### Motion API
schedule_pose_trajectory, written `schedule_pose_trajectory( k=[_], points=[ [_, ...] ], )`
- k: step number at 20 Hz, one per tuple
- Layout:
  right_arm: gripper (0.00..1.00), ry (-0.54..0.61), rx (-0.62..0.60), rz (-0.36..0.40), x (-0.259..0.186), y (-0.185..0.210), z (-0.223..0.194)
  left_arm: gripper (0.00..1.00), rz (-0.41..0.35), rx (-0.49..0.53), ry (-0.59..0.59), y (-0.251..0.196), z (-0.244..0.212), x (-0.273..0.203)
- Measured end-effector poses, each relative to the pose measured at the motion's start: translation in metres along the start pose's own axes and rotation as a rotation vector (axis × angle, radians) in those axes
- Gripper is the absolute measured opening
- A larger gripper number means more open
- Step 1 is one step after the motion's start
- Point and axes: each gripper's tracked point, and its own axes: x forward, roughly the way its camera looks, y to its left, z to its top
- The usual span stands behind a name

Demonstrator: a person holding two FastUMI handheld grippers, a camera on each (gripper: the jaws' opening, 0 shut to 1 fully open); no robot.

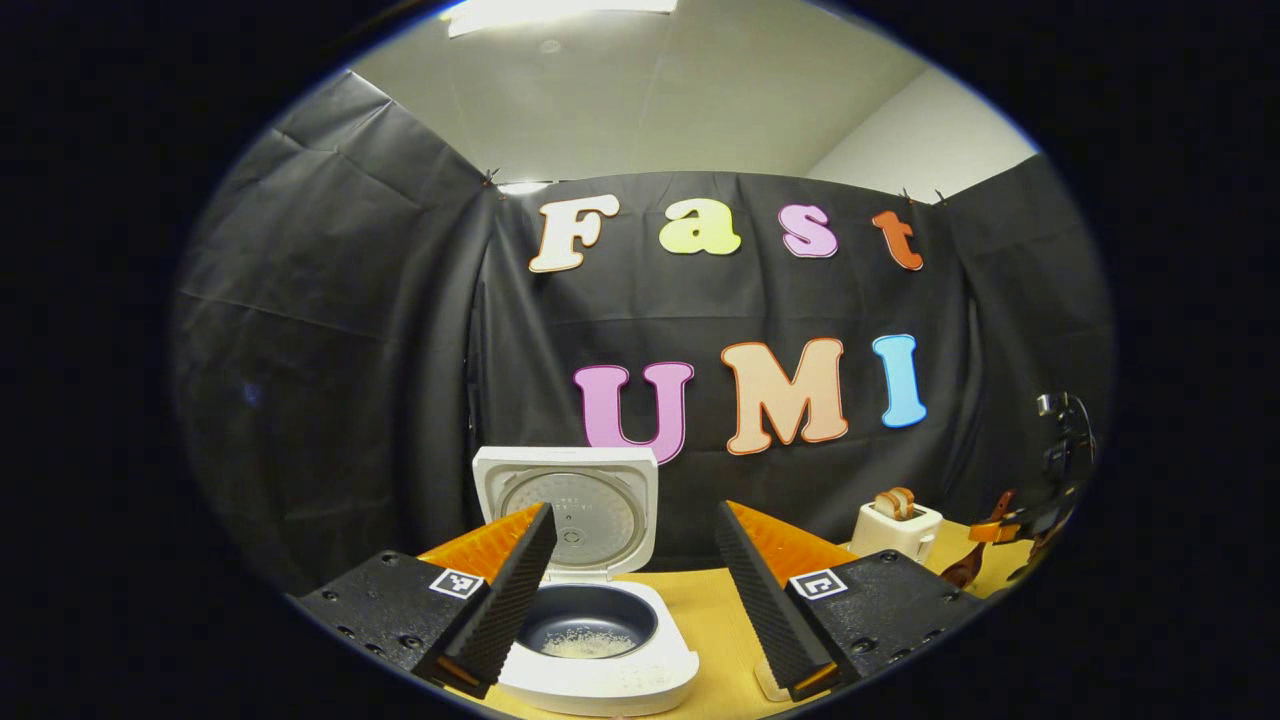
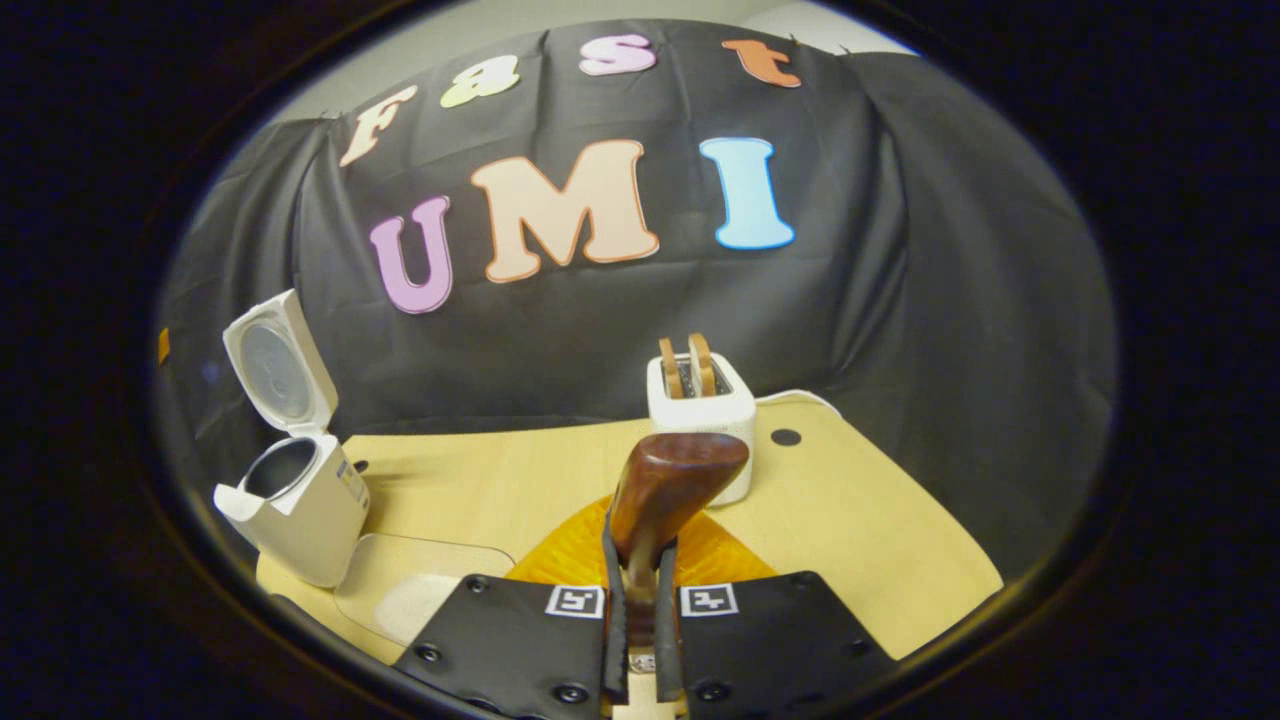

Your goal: Close the left gripper, press the button to open the rice cooker; take a wooden spoon from the chopstick holder with the right hand, scoop a spoonful of rice and pour it into the rice cooker, then put the wooden spoon back into the chopstick holder.

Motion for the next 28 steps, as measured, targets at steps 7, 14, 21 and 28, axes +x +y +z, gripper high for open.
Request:
schedule_pose_trajectory(
  k=[7,14,21,28],
  points=[
    [0.15,0.106,0.088,0.001,0.022,-0.009,-0.042,0.92,0.006,0.015,0.007,-0.005,0.0,0.003],
    [0.17,0.16,0.088,0.001,0.028,-0.014,-0.065,0.94,-0.004,0.028,-0.006,-0.011,0.006,0.007],
    [0.51,0.056,-0.001,-0.06,0.017,-0.035,-0.028,0.94,-0.013,0.0,-0.004,-0.014,0.006,0.011],
    [1.0,-0.09,-0.067,-0.118,-0.006,-0.044,0.036,0.94,-0.007,-0.031,-0.001,-0.004,0.005,0.02]
  ],
)
